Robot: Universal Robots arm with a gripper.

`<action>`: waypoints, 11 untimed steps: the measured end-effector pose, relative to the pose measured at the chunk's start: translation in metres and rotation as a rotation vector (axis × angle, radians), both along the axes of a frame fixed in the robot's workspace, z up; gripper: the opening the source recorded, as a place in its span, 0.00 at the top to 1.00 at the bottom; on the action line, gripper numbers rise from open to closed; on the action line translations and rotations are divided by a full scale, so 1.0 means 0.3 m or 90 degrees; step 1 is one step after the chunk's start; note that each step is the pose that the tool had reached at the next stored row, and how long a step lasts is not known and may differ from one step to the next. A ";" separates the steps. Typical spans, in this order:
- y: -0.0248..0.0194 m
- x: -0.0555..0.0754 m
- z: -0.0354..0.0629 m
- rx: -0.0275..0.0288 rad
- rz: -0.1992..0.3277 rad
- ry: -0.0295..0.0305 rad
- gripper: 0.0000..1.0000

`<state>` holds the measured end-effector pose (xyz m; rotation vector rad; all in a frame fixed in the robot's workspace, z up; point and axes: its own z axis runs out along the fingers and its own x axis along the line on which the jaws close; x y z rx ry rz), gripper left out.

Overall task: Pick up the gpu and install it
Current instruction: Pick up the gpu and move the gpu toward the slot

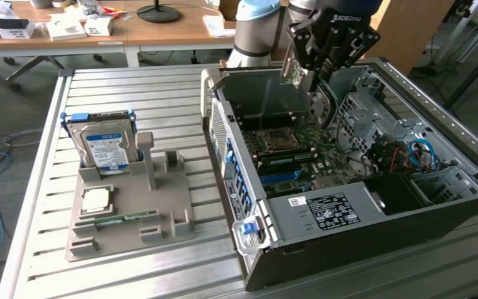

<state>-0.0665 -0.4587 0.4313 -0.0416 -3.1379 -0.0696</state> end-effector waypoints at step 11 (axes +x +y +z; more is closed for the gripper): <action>0.000 0.125 0.000 0.0000 0.000 0.0000 0.74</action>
